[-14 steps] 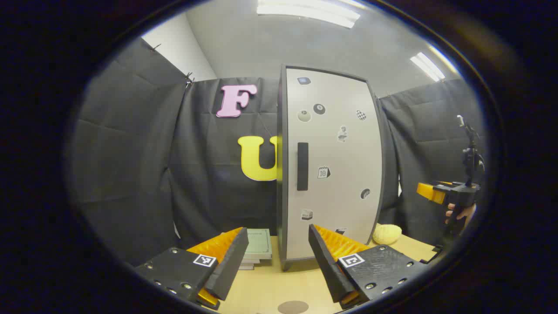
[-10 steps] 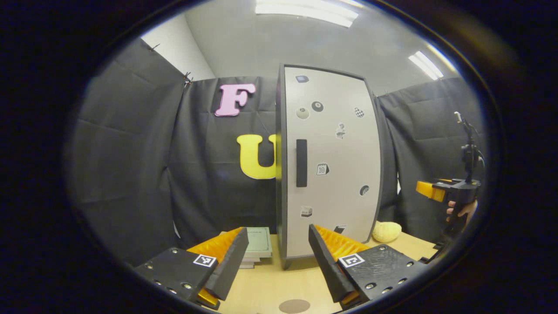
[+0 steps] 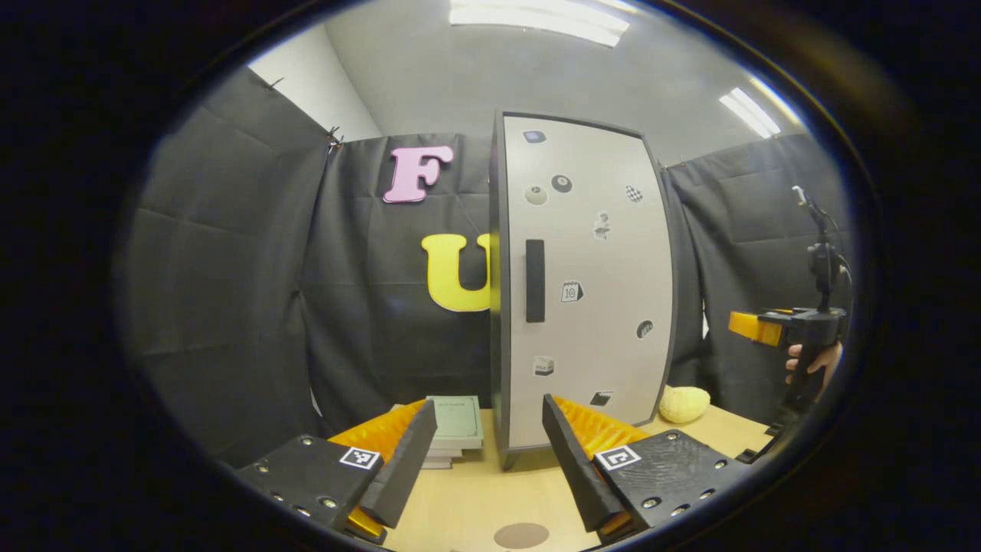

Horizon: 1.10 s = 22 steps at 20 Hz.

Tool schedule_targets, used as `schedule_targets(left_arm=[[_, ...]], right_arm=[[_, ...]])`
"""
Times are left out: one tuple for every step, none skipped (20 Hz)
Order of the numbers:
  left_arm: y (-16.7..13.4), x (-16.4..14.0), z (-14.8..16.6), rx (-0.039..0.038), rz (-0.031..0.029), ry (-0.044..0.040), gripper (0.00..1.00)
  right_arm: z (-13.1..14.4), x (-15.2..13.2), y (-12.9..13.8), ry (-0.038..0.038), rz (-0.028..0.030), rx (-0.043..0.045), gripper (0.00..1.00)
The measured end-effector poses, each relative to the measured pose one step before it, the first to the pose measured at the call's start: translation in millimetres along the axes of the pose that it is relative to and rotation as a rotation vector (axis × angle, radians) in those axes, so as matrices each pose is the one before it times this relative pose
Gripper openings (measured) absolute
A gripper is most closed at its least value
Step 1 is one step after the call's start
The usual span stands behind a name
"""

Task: Open the cabinet door with the right hand, grasp the bottle in the cabinet with the left hand and place it on the coaster, then close the cabinet door with the right hand.

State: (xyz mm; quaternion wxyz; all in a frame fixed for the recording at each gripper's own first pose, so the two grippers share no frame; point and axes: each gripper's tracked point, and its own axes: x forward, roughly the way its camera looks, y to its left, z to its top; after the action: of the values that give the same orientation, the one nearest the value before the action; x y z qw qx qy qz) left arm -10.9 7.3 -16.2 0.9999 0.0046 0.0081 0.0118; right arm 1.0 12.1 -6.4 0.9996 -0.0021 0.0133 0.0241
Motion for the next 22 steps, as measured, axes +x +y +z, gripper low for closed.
schedule_targets(left_arm=[[0.48, -1.12, -2.13, 0.00296, 0.00675, 0.00422, 0.86], [-0.07, -1.96, -2.38, 0.00028, 0.00474, 0.00367, 0.84], [-0.97, -1.95, -2.07, -0.00286, 0.00202, 0.0027, 0.84], [-1.06, -1.41, -0.79, -0.00577, -0.00088, -0.00042, 0.84], [-1.54, -2.14, -1.49, -0.00637, -0.00101, 0.00118, 0.84], [-1.54, -0.35, -2.47, -0.00492, -0.00109, 0.00299, 0.84], [-0.12, -1.12, -5.66, -0.00235, 0.00168, 0.0058, 0.84], [1.2, -1.45, -3.89, 0.00029, 0.00481, 0.00881, 0.84], [-0.37, -1.37, -5.7, 0.00004, 0.00318, 0.0088, 0.84], [-0.49, -0.93, -4.68, -0.00135, 0.00193, 0.00867, 0.84], [1.26, -2.83, -3.79, -0.0022, 0.00284, 0.00893, 0.84], [0.72, -2.43, -3.97, -0.00279, 0.00293, 0.00568, 0.84], [0.9, -1.26, -3.4, -0.00219, 0.00391, 0.0064, 0.84], [2.4, -1.84, -2.65, -0.0019, 0.00615, 0.00599, 0.86], [2.66, -2.16, -3.15, -0.00293, 0.00757, 0.00446, 0.86], [2.19, -2.0, -2.15, -0.00379, 0.00682, 0.00283, 0.84], [2.53, -2.15, -2.32, -0.00421, 0.00714, 0.00327, 0.84], [2.12, -1.51, -1.23, -0.00319, 0.00741, 0.00303, 0.84], [3.88, -0.33, -1.2, -0.00303, 0.00792, 0.00327, 0.84], [3.17, -0.99, -0.85, -0.00261, 0.00818, 0.00289, 0.84], [3.64, -1.61, -1.21, -0.00334, 0.00979, 0.00213, 0.86], [3.51, -0.67, -0.52, -0.00537, 0.00968, 0.00228, 0.84]], right_arm=[[0.81, 1.38, 0.37, -0.00017, 0.00627, -0.00384, 0.98], [-0.29, 0.24, -0.02, 0.00013, 0.00694, -0.00241, 0.98], [0.89, 0.99, 0.61, 0.0004, 0.00567, -0.00069, 0.98], [0.27, 1.03, -0.01, -0.00058, 0.00395, -0.00088, 0.98], [1.18, 1.43, 0.47, -0.00361, 0.0038, -0.00036, 0.98], [1.74, 1.43, 0.26, -0.00352, 0.00162, -0.00083, 0.98], [2.44, 1.48, 0.43, -0.00536, 0.00223, -0.00107, 0.93], [1.98, 2.31, 1.15, -0.00376, 0.00376, -0.00072, 0.98], [1.53, 2.5, 0.89, -0.00158, 0.00402, 0.00034, 0.98], [1.99, 2.29, 1.53, 0.00662, 0.00302, 0.00687, 0.98], [3.55, 3.31, 3.43, -0.00019, 0.00732, 0.0083, 0.98], [4.11, 4.18, 2.7, 0.00101, 0.00486, 0.00489, 0.98], [3.87, 5.23, 2.22, 0.00596, 0.00156, 0.00353, 0.98], [4.22, 5.0, 2.29, 0.00389, 0.00127, 0.00383, 0.93], [5.19, 5.02, 4.16, 0.00291, 0.00657, 0.00526, 0.93], [6.23, 5.93, 4.82, -0.00362, 0.01112, 0.00162, 0.98], [6.67, 6.16, 3.59, -0.00659, 0.00778, -0.0037, 0.98], [5.48, 5.46, 5.15, -0.00534, 0.00573, -0.00705, 0.98], [6.82, 5.15, 4.85, -0.00848, 0.00613, -0.01039, 0.98], [7.06, 3.78, 7.89, -0.00265, 0.01054, -0.00674, 0.98], [6.46, 5.63, 11.67, -0.00531, 0.01844, -0.00499, 0.98], [5.64, 4.53, 11.18, -0.0086, 0.02134, -0.00805, 0.93]])
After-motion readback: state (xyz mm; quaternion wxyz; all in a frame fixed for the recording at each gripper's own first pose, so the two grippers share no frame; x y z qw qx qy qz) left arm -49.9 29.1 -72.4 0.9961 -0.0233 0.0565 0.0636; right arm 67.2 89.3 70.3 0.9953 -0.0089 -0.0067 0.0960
